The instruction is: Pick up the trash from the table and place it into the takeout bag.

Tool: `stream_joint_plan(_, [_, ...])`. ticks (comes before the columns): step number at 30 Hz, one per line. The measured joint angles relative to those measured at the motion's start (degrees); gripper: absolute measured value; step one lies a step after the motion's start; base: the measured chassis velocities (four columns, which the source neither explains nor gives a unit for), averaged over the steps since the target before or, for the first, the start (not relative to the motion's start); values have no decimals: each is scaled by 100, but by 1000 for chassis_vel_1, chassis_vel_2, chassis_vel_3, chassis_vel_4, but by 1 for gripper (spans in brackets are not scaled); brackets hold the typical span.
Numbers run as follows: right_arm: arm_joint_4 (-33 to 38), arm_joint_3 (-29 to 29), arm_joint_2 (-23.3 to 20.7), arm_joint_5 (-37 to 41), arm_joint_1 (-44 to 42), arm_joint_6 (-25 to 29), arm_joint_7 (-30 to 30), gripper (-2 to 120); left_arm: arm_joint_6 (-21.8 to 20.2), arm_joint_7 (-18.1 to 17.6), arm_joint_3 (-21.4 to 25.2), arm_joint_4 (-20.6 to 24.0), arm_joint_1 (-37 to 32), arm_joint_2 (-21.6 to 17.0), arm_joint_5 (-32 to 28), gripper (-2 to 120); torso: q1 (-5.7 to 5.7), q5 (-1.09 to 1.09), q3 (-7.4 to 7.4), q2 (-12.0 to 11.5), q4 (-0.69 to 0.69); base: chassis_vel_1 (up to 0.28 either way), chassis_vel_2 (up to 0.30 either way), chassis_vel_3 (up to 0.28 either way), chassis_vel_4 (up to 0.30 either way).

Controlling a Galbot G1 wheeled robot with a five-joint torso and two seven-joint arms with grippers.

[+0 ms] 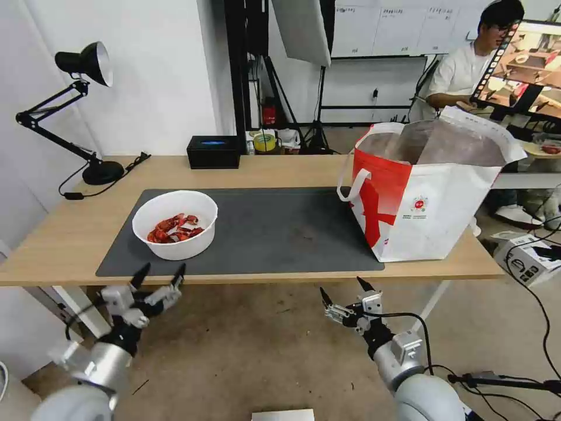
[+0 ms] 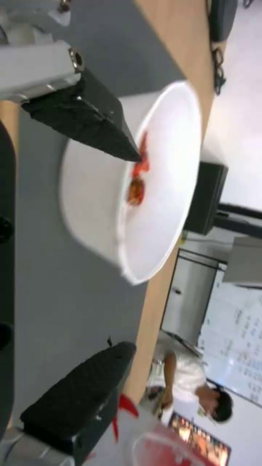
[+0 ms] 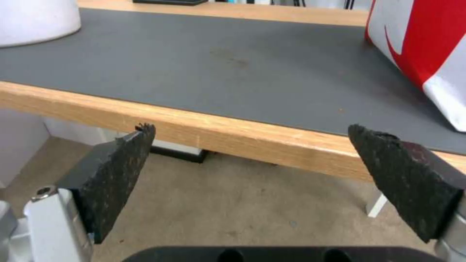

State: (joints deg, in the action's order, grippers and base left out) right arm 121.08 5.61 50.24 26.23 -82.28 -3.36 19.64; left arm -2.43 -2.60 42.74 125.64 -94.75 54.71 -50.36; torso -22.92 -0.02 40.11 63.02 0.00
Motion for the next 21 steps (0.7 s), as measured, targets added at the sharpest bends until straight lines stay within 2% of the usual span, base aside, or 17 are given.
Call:
stream_joint_plan(2, [0,0,0,0,0,0,0,100,-97,-118,29,29,63,-104,-100,100,0,0,0,0,0,0,0,0,0])
stream_joint_plan(4, [1,0,0,1,1,0,0,100,-414,-492,139,145,250,-490,-580,100,0,0,0,0,1,0,0,0,0])
stream_joint_plan(5, [1,0,0,1,1,0,0,100,-414,-492,139,145,250,-490,-580,100,0,0,0,0,1,0,0,0,0])
stream_joint_plan(9, [3,1,0,3,2,-1,0,100,-821,-1138,204,114,674,-1405,-1517,100,0,1,0,0,0,0,0,0,0])
stream_joint_plan(10, [3,1,0,3,2,-1,0,100,-821,-1138,204,114,674,-1405,-1517,100,0,1,0,0,0,0,0,0,0])
stream_joint_plan(13, [4,1,-1,4,3,-2,0,100,-1108,-1444,130,-82,1016,-1937,-2072,100,0,2,0,0,-1,0,0,0,0])
stream_joint_plan(14, [4,1,-1,4,3,-2,0,100,-1108,-1444,130,-82,1016,-1937,-2072,100,0,2,0,0,-1,0,0,0,0])
stream_joint_plan(17, [5,0,-1,5,3,-3,-1,100,-1438,-1634,15,-304,1382,-2357,-2614,100,0,2,0,0,-1,0,0,0,0])
stream_joint_plan(18, [5,0,-1,5,3,-3,-1,100,-1438,-1634,15,-304,1382,-2357,-2614,100,0,2,0,0,-1,0,0,0,0])
stream_joint_plan(21, [6,1,-1,7,3,-4,-1,100,-1737,-1752,-279,-565,1799,-2628,-3051,100,0,0,0,0,1,0,0,0,0])
